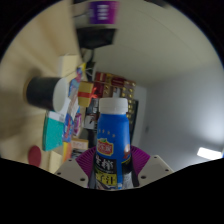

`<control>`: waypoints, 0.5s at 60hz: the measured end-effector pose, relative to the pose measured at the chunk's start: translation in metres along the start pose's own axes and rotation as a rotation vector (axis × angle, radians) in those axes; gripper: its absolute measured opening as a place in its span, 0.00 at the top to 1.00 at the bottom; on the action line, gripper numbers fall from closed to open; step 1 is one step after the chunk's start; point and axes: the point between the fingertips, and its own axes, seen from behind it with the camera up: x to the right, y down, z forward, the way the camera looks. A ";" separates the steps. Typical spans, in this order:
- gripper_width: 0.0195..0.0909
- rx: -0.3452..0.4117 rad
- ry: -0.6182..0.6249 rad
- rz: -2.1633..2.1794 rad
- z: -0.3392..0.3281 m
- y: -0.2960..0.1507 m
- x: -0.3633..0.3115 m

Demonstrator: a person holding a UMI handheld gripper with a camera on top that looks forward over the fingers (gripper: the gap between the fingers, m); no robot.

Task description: Pour water

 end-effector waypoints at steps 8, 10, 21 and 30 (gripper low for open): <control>0.56 0.054 0.007 -0.391 0.025 -0.029 -0.011; 0.56 0.054 0.022 -0.466 0.011 -0.033 -0.013; 0.56 0.098 -0.024 -0.627 0.041 -0.047 -0.030; 0.56 0.091 -0.007 -0.613 0.044 -0.037 -0.024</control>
